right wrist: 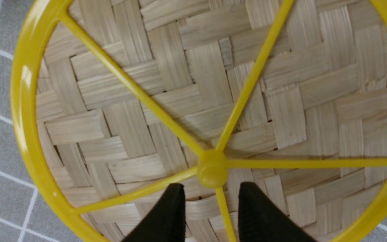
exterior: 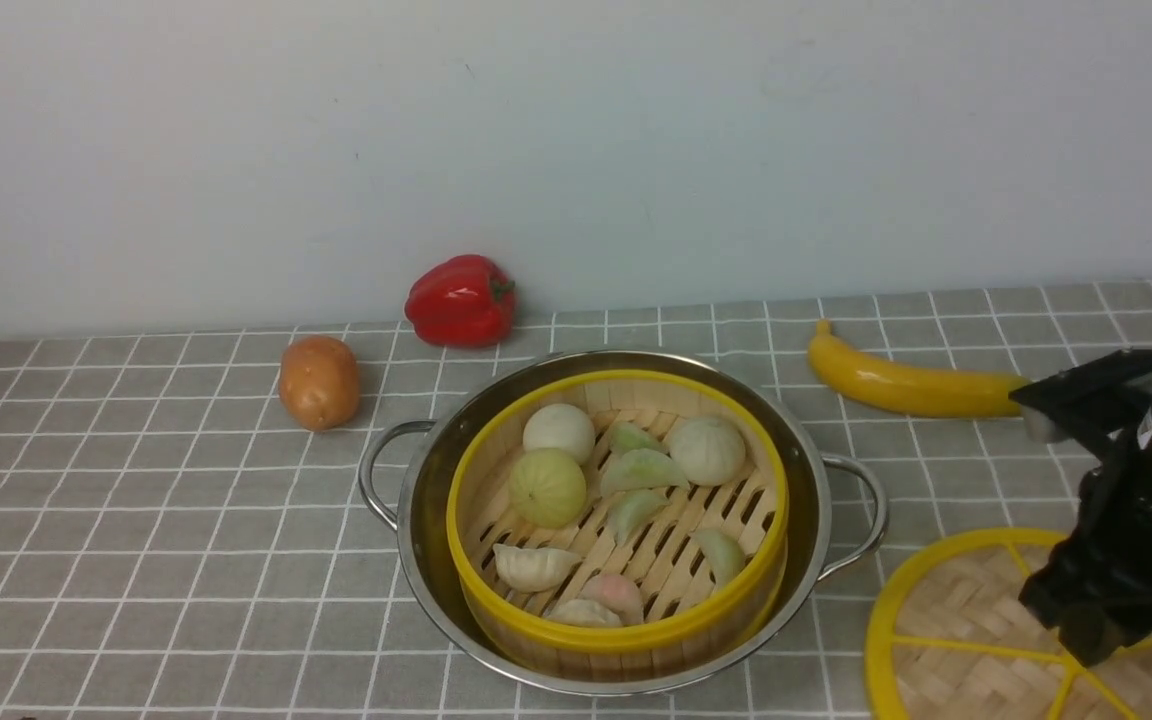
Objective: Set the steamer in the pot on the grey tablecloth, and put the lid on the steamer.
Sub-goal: 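Move the gripper down to the bamboo steamer lid and grasp its center knob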
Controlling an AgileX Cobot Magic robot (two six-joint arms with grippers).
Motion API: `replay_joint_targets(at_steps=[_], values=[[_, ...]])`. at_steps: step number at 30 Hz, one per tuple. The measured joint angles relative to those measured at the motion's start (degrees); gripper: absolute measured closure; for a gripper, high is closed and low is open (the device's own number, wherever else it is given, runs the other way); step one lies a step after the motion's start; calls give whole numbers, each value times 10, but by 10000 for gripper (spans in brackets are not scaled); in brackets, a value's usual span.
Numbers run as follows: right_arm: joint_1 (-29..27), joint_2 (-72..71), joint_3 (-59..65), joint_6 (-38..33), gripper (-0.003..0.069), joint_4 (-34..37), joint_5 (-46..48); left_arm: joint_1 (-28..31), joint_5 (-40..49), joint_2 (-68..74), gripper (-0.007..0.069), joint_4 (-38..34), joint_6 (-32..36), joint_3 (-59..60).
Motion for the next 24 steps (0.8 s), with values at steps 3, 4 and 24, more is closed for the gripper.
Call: replay_joint_targets(at_steps=[3, 4, 24], values=[[0, 19, 0, 0, 416, -2, -13, 0, 0, 0, 382, 0, 0, 0], [0, 22, 0, 0, 416, -4, -16, 0, 0, 0, 382, 0, 0, 0], [0, 48, -1, 13, 513, -18, 1, 0, 0, 0, 382, 0, 0, 0]])
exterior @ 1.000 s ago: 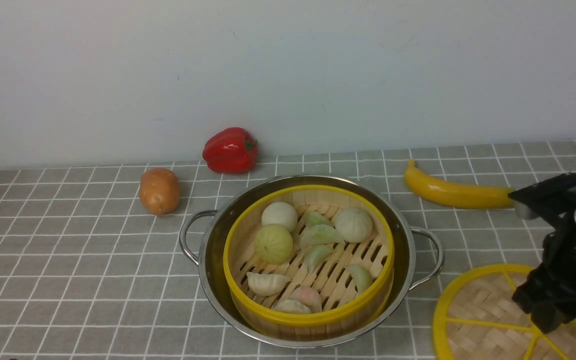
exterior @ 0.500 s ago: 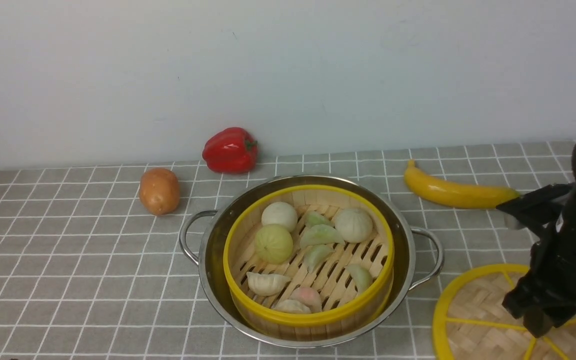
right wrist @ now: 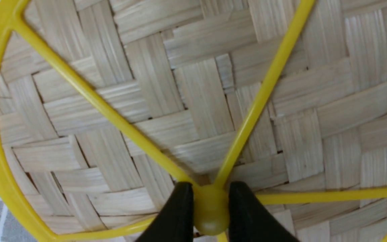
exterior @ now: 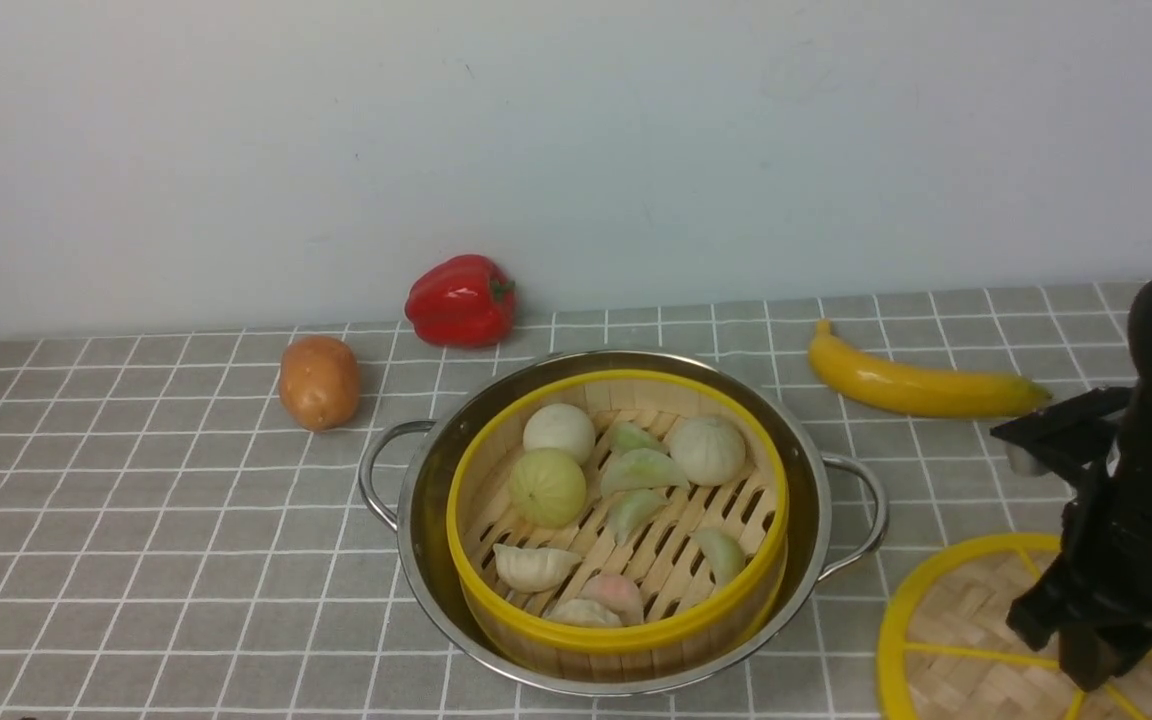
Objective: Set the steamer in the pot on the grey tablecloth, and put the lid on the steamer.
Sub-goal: 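Move the gripper down to the bamboo steamer lid and grasp its center knob, then place the bamboo steamer lid onto the steamer basket in the pot with the right gripper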
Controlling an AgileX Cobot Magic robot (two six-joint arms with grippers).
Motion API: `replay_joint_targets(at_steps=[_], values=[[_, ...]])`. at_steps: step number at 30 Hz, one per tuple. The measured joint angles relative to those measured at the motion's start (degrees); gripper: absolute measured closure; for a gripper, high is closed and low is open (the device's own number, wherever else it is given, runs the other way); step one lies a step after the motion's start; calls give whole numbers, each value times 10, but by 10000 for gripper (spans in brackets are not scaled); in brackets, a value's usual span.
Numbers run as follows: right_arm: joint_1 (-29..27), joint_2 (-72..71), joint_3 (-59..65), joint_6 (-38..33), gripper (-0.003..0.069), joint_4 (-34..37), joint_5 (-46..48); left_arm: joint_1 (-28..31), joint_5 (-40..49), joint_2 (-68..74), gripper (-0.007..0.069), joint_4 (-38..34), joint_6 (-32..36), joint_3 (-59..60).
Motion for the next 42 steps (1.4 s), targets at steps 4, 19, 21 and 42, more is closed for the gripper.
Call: replay_joint_targets(at_steps=[4, 19, 21, 42], values=[[0, -18, -13, 0, 513, -6, 21, 0, 0, 0, 382, 0, 0, 0], [0, -64, -148, 9, 513, -50, 49, 0, 0, 0, 382, 0, 0, 0], [0, -64, -148, 9, 513, -50, 50, 0, 0, 0, 382, 0, 0, 0], [-19, -64, -194, -13, 513, -54, 51, 0, 0, 0, 382, 0, 0, 0]])
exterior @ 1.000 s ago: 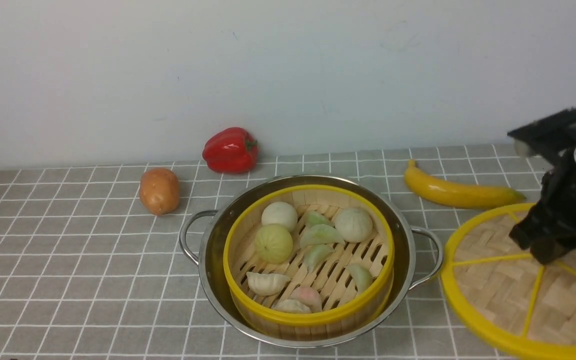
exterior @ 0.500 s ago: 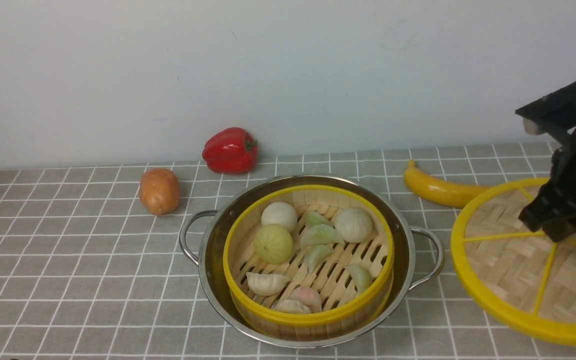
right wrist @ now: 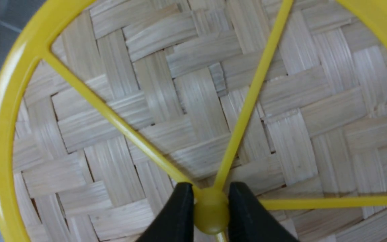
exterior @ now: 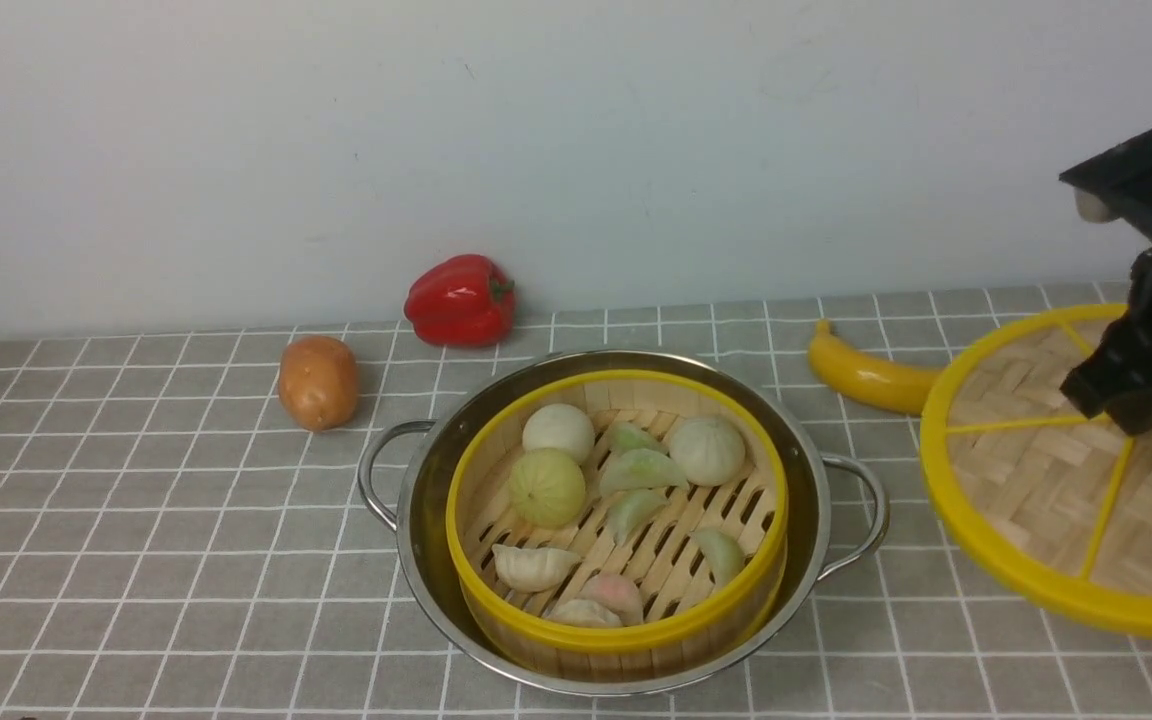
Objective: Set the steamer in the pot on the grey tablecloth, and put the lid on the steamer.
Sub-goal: 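Place the bamboo steamer lid onto the steamer basket in the pot with the right gripper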
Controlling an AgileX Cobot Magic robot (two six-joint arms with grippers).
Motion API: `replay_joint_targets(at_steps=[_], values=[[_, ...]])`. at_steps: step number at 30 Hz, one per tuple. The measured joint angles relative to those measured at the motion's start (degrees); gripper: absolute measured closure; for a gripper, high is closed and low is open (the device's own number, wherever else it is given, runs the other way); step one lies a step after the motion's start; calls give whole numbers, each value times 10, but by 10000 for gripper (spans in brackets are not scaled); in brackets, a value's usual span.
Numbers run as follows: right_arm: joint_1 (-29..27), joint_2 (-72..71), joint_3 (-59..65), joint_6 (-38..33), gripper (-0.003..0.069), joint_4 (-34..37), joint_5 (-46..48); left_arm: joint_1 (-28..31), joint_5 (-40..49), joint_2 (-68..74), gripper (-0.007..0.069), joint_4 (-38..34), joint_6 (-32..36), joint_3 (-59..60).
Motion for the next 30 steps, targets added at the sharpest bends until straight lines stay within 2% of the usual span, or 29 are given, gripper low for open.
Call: replay_joint_targets(at_steps=[11, 20, 24, 30], values=[[8, 0, -82, -45, 513, 92, 1, 0, 0, 0, 382, 0, 0, 0], [109, 47, -149, -92, 513, 68, 2, 0, 0, 0, 382, 0, 0, 0], [170, 102, -189, -139, 513, 42, 1, 0, 0, 0, 382, 0, 0, 0], [217, 154, -230, -186, 513, 18, 1, 0, 0, 0, 382, 0, 0, 0]])
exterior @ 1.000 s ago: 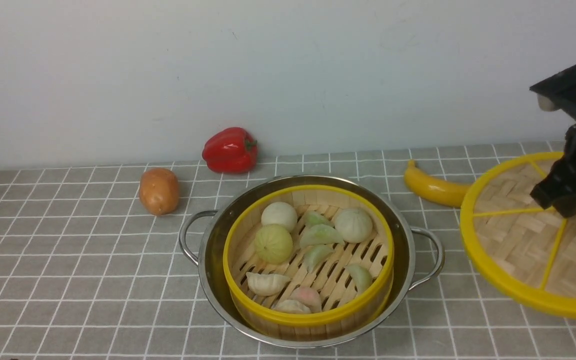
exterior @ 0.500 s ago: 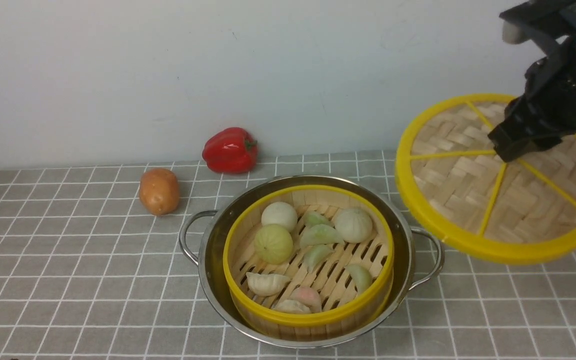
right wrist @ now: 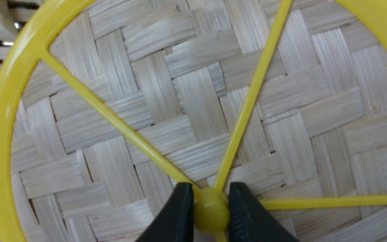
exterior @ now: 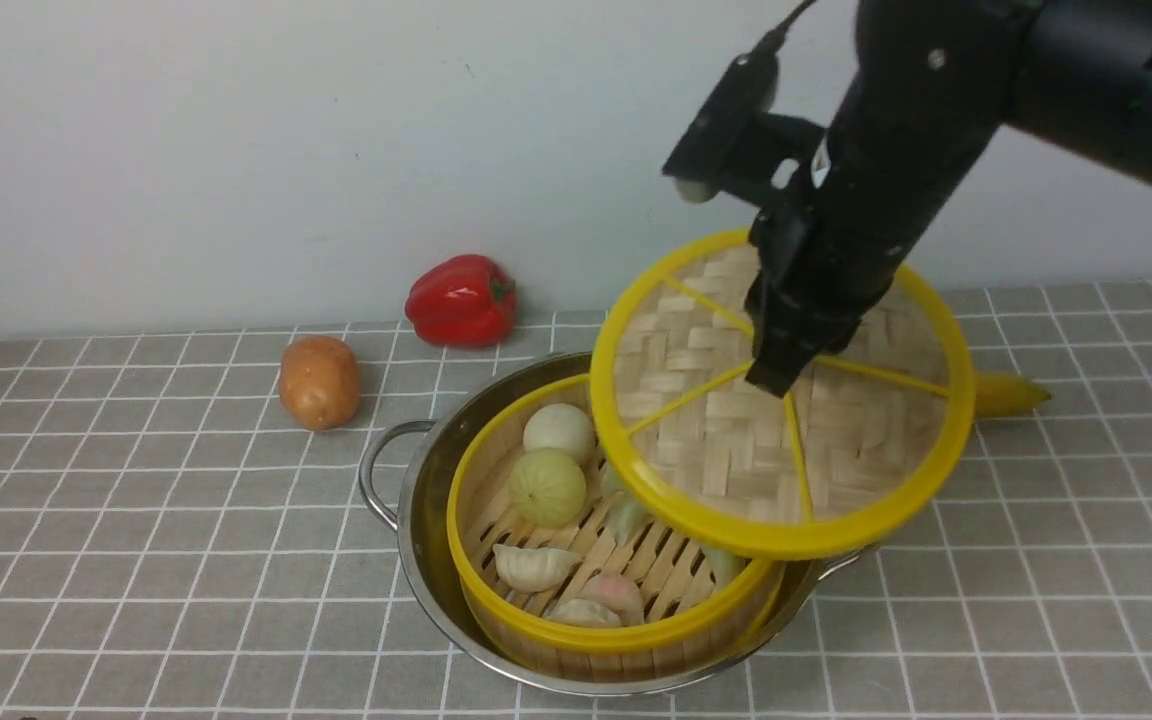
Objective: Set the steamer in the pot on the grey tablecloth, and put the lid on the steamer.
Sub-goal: 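Place the bamboo steamer lid onto the steamer basket in the pot with the right gripper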
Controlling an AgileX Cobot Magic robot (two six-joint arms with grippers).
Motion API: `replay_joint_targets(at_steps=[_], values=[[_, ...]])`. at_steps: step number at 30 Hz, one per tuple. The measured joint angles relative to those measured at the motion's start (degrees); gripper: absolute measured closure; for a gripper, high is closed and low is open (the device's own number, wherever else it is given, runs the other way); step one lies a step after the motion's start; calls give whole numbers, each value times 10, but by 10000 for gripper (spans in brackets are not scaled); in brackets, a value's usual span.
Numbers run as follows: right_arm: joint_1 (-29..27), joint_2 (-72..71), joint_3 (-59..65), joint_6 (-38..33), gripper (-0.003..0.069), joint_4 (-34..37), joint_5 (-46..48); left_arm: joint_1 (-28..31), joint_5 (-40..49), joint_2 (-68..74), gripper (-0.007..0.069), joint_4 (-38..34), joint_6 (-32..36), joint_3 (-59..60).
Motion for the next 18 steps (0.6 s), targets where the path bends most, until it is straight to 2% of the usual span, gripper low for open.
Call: replay_joint_targets(at_steps=[4, 9, 18], values=[[7, 18, -17, -32, 513, 20, 1, 0, 0, 0, 382, 0, 0, 0], [7, 19, -28, -100, 513, 79, 0, 0, 0, 0, 382, 0, 0, 0], [8, 19, -28, -200, 513, 102, 1, 0, 0, 0, 382, 0, 0, 0]])
